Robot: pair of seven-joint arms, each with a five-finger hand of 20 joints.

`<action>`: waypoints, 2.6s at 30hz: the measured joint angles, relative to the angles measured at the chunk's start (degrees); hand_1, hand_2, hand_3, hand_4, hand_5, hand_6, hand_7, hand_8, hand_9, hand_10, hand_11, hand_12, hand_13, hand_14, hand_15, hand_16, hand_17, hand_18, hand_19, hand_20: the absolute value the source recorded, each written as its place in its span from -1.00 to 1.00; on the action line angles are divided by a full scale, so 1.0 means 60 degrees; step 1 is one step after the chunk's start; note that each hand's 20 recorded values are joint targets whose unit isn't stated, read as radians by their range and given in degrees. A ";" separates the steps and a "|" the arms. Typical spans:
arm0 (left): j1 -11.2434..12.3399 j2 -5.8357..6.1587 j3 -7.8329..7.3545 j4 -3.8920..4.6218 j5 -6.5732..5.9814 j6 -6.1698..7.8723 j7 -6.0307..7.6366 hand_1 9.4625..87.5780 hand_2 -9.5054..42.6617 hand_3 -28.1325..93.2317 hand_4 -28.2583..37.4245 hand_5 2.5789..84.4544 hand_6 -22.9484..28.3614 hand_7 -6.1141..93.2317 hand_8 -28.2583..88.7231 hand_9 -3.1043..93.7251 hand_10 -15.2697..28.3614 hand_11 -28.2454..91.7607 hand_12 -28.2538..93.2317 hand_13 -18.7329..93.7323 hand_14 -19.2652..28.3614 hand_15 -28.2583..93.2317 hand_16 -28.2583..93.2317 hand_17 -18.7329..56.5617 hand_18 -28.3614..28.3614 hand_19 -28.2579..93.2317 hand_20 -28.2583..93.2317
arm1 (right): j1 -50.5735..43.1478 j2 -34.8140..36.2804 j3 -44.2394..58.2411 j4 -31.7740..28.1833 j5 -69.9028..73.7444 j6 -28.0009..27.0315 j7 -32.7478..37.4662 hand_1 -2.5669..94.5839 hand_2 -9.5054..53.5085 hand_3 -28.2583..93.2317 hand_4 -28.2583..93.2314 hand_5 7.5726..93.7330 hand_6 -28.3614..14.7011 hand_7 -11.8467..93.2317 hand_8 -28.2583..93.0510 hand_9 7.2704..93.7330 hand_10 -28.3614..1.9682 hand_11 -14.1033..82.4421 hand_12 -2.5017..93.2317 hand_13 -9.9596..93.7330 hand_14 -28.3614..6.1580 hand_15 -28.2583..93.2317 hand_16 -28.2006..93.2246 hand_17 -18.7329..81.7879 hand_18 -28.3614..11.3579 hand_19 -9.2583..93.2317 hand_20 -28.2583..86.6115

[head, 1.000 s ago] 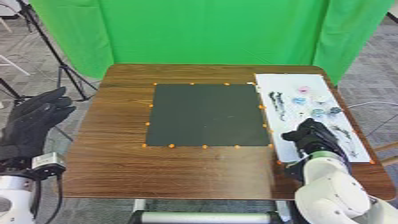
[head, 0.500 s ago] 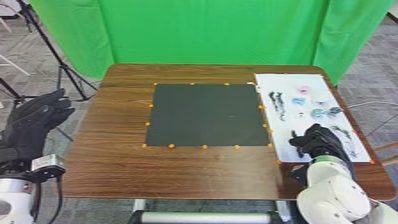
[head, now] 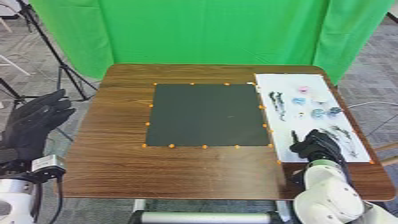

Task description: Arrange flowers

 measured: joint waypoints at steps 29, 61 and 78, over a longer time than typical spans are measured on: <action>-0.0069 -0.0096 -0.0058 -0.0002 -0.0046 -0.0099 0.0032 -0.48 -0.61 0.71 -0.74 -0.17 0.23 -0.53 -0.71 -0.29 0.54 0.12 -0.41 -0.34 0.79 0.49 -0.80 -0.82 0.72 0.37 -0.41 | 0.1563 -0.0090 -0.1810 0.0986 -0.1395 -0.0576 0.0779 0.02 -1.00 0.60 -0.93 0.36 -0.14 -0.10 -0.38 0.51 -0.28 0.85 -0.08 0.67 -0.09 1.00 -0.04 0.21 -0.92 1.00 -0.15; 0.0238 -0.0087 -0.0339 -0.0112 -0.0251 -0.0077 0.0141 -0.48 -0.60 0.71 -0.73 -0.17 0.23 -0.52 -0.71 -0.30 0.54 0.12 -0.41 -0.34 0.79 0.49 -0.80 -0.82 0.72 0.37 -0.41 | 0.1810 -0.0821 -0.1344 0.1650 -0.1475 -0.0958 0.0598 0.27 -1.00 0.60 -1.00 0.72 0.06 -0.21 -0.33 0.76 0.12 0.83 0.01 0.82 0.07 0.99 -0.08 0.19 -0.90 1.00 -0.17; 0.0475 -0.0055 -0.0323 -0.0164 -0.0435 0.0050 0.0386 -0.49 -0.60 0.72 -0.74 -0.17 0.23 -0.53 -0.71 -0.30 0.54 0.12 -0.41 -0.34 0.79 0.49 -0.80 -0.82 0.72 0.37 -0.41 | 0.1827 -0.0353 -0.1989 0.1356 -0.1539 0.0484 0.0499 0.25 -1.00 0.65 -1.00 0.78 0.08 -0.23 -0.30 0.81 0.21 0.81 0.03 0.86 0.14 0.97 -0.07 0.21 -0.86 1.00 -0.19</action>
